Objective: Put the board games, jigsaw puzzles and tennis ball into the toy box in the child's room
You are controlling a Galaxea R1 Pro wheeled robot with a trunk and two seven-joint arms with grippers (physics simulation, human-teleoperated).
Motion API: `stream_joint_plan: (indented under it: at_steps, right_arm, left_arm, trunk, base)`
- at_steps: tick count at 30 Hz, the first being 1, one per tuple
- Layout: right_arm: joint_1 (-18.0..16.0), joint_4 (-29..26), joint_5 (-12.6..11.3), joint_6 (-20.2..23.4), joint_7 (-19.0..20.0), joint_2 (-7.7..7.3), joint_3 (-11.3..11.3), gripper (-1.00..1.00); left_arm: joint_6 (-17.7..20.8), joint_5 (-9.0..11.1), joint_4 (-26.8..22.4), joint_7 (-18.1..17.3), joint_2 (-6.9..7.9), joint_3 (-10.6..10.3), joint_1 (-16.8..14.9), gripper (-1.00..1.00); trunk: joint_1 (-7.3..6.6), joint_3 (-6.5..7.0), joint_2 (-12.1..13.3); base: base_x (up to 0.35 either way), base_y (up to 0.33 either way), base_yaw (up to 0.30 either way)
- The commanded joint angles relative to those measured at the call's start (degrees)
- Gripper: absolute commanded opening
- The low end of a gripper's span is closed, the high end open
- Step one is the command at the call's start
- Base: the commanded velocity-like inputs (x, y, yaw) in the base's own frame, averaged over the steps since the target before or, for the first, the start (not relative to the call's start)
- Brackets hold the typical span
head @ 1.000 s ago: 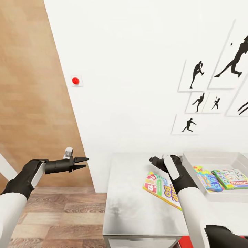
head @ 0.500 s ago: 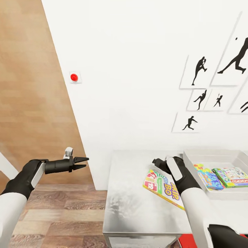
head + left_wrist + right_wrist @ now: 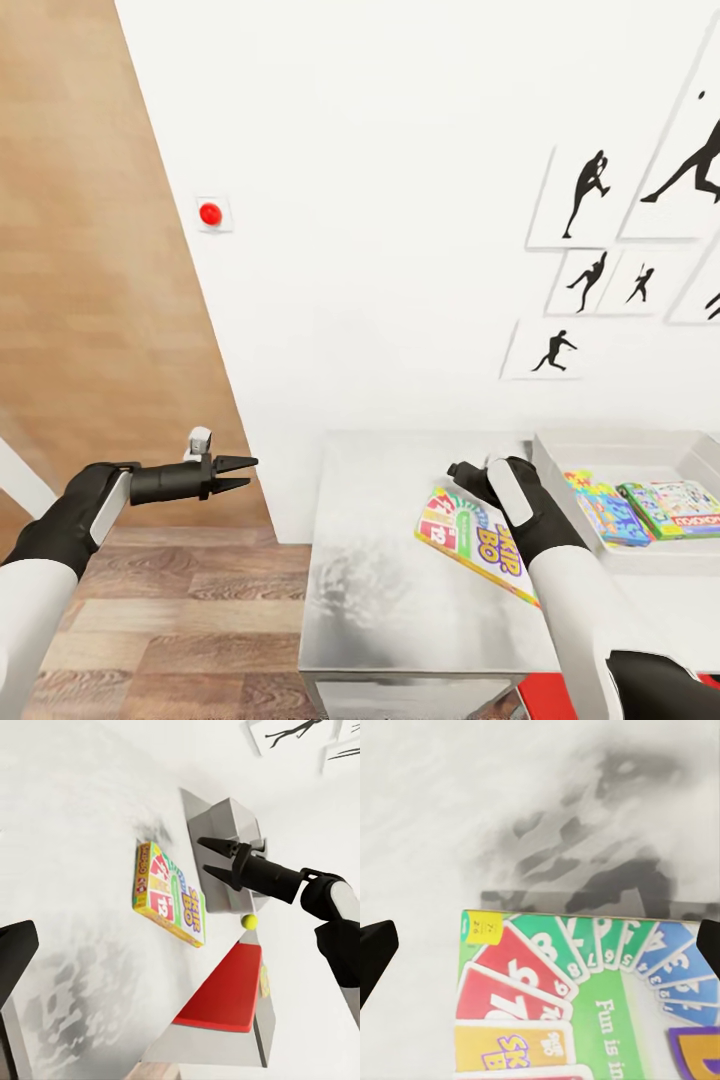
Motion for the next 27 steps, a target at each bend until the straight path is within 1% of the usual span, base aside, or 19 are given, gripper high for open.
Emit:
stream_joint_plan:
  at_steps: [1, 27]
  right_arm:
    - [-0.06, -0.07, -0.60, 0.09, -0.52, 0.04, -0.14, 1.00]
    - [-0.08, -0.08, -0.43, -0.06, -0.51, -0.21, -0.06, 1.00]
  left_arm:
    - [0.35, 0.06, 0.00, -0.12, 0.01, 0.01, -0.05, 1.00]
    - [0.34, 0.06, 0.00, -0.07, 0.01, 0.01, -0.05, 1.00]
  trunk:
    - [0.03, -0.22, -0.13]
    - [0.03, -2.64, -0.13]
  base:
    - [0.000, 0.000, 0.000]
    - [0.000, 0.000, 0.000]
